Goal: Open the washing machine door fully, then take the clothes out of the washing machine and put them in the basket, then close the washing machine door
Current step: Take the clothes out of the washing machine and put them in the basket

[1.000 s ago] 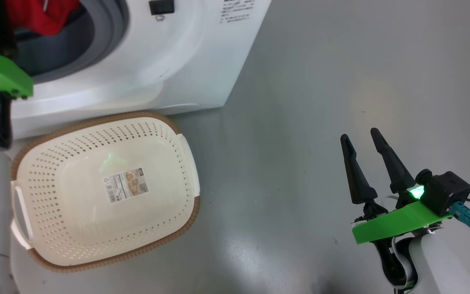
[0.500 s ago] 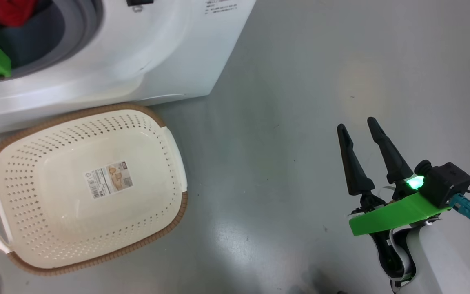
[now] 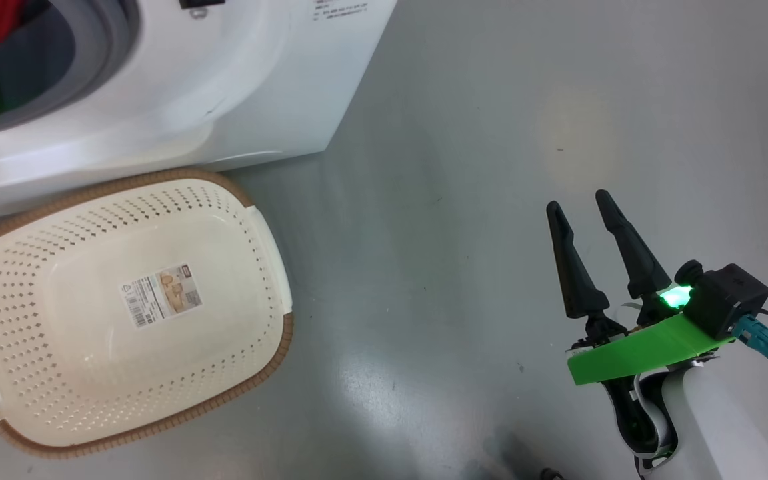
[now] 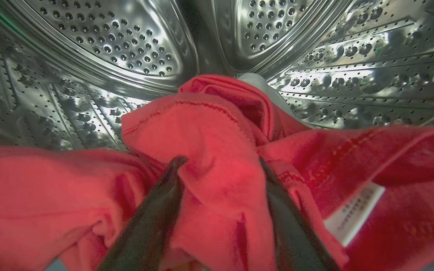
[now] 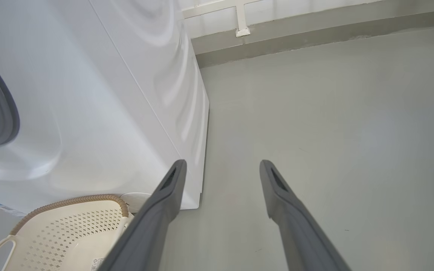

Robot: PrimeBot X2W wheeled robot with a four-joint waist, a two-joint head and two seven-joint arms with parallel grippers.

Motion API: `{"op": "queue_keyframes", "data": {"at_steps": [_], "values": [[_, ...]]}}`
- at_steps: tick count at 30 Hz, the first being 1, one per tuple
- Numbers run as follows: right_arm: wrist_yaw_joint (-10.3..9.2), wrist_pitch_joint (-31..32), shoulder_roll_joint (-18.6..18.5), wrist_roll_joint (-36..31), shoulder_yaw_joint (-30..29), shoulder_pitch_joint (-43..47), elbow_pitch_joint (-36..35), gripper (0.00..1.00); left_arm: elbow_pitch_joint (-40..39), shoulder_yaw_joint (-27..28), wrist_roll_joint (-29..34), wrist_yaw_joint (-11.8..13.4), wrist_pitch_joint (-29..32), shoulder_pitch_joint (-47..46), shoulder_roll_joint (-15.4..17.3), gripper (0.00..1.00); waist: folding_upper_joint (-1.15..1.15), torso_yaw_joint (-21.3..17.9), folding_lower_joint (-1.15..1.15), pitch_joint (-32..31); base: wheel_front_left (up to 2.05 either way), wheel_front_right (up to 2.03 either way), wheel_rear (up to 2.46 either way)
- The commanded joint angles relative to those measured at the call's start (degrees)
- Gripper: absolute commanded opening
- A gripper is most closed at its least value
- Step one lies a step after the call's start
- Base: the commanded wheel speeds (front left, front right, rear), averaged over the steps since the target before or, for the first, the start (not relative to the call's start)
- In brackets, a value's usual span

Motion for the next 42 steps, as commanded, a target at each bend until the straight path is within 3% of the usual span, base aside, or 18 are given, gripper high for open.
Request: {"op": "queue_keyframes", "data": {"at_steps": [1,2,3,16,26,42], "values": [[0.39,-0.37,0.01,0.98,1.01,-0.28,-1.38,1.0,-0.64,0.19,0.46,0.45,-0.28,-0.3,2.84,0.51,0.0,-0.01,0.0,-0.03,0.0,0.0,0.0],[0.39,-0.37,0.02,1.02,0.96,-0.3,-1.43,1.0,0.05,-0.06,0.44,0.5,-0.28,-0.45,2.84,0.1,0.0,-0.03,0.0,-0.1,0.0,0.0,0.0],[0.39,-0.37,0.02,1.04,0.93,-0.32,-1.44,1.0,0.23,-0.16,0.42,0.54,-0.28,-0.49,2.81,0.0,0.0,-0.02,0.0,-0.15,0.0,0.0,0.0],[0.39,-0.37,0.02,0.51,0.35,-0.29,-1.11,1.0,-3.72,-0.47,-0.43,0.55,-0.28,2.93,1.94,0.0,0.0,1.13,0.0,-1.89,0.0,0.0,0.0],[0.39,-0.37,0.02,-1.17,-0.75,1.15,-0.97,1.0,-19.4,3.14,-1.85,1.03,-0.28,13.81,-0.6,0.0,0.0,3.86,0.0,-5.11,0.0,0.0,0.0],[0.39,-0.37,-0.15,-4.33,-3.55,5.09,-0.62,1.0,-44.95,9.86,-0.05,0.18,-0.28,33.14,-9.83,0.0,0.0,9.82,0.0,-10.9,0.0,0.0,0.0]]}}
